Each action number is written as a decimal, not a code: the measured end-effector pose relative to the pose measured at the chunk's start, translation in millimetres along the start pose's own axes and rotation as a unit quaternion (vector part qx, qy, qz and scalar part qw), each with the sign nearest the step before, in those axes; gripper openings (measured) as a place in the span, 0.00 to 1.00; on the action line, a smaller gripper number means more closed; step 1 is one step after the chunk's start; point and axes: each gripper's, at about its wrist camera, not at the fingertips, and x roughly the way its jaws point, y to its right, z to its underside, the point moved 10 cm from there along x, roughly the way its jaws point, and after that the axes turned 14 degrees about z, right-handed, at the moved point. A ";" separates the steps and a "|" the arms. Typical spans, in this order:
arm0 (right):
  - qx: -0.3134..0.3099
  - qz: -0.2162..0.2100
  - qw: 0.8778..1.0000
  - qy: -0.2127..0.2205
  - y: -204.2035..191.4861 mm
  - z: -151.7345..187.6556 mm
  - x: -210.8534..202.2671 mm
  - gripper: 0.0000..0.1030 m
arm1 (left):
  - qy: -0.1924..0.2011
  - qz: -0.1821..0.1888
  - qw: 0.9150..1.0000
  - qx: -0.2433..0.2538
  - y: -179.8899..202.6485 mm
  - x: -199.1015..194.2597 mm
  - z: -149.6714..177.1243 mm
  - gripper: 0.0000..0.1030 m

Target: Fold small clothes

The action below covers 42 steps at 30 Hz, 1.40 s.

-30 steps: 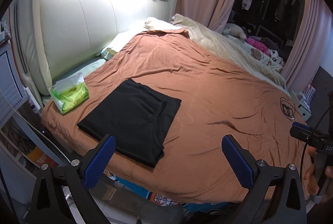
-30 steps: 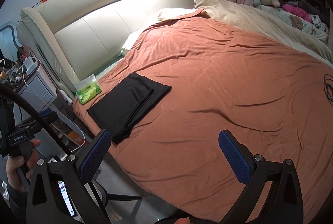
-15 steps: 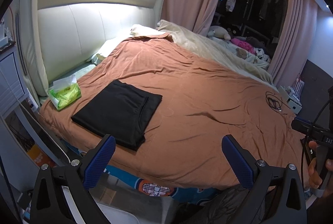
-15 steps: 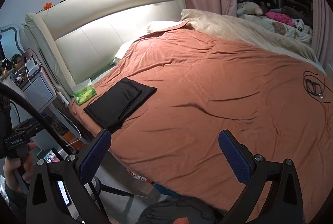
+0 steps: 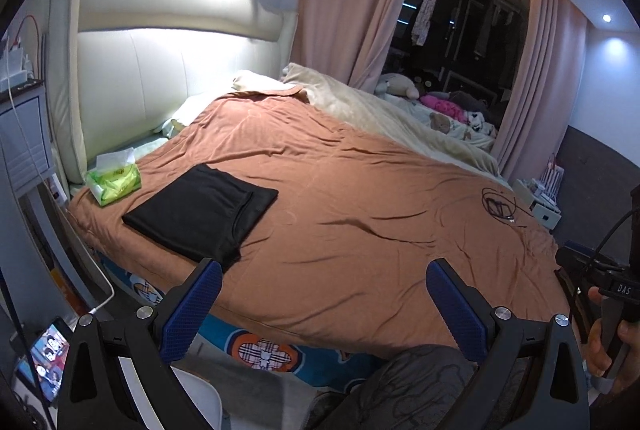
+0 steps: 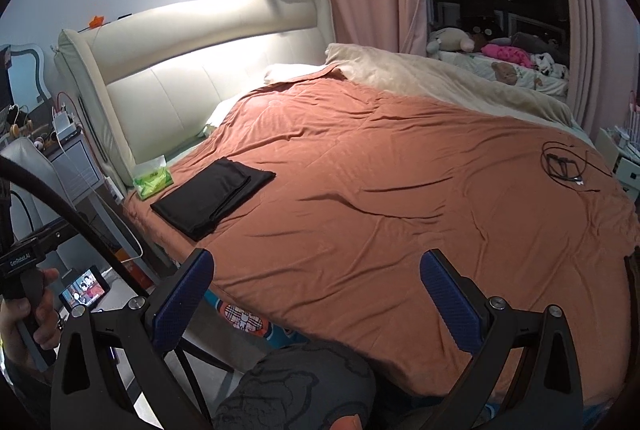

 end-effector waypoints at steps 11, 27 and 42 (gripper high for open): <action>0.022 0.025 0.999 0.039 5.2 43.4 -52.2 1.00 | 0.029 0.006 0.999 0.040 40.1 -31.9 18.5 1.00; 0.065 0.062 0.994 0.055 32.1 102.9 -74.8 1.00 | 0.056 0.011 0.996 0.072 74.8 -54.7 43.1 1.00; 0.070 0.063 0.994 0.056 31.8 112.2 -87.4 1.00 | 0.053 -0.002 0.995 0.080 80.2 -61.0 56.0 1.00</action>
